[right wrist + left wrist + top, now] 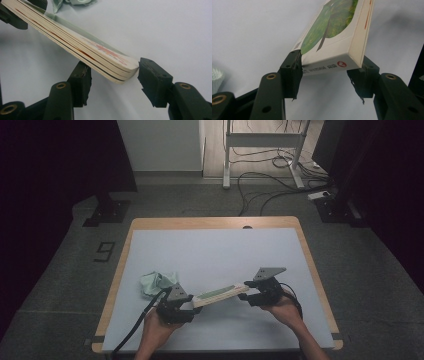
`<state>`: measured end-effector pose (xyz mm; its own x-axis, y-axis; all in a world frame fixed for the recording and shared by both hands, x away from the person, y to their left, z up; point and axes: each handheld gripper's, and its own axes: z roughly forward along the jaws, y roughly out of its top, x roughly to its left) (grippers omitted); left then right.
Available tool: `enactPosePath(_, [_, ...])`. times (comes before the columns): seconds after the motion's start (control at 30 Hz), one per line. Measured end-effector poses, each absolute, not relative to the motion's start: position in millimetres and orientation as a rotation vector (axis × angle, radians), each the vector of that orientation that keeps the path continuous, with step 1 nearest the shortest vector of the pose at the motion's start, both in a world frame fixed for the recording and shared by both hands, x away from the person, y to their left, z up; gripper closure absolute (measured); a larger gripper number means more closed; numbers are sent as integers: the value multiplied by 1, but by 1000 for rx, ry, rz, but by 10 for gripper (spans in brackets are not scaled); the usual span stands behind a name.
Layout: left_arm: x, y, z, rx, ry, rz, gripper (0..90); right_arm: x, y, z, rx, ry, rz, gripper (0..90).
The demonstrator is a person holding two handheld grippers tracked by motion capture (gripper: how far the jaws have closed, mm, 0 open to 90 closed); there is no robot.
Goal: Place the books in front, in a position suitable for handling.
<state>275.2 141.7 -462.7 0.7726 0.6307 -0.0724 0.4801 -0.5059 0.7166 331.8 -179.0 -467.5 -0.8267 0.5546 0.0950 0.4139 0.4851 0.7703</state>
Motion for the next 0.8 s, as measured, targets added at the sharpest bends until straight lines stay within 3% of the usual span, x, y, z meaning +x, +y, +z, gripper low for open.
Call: enactPosePath(0.8, [246, 130, -484, 2206, 899, 266, 350, 304, -190, -486, 868, 2603, 1199, 455])
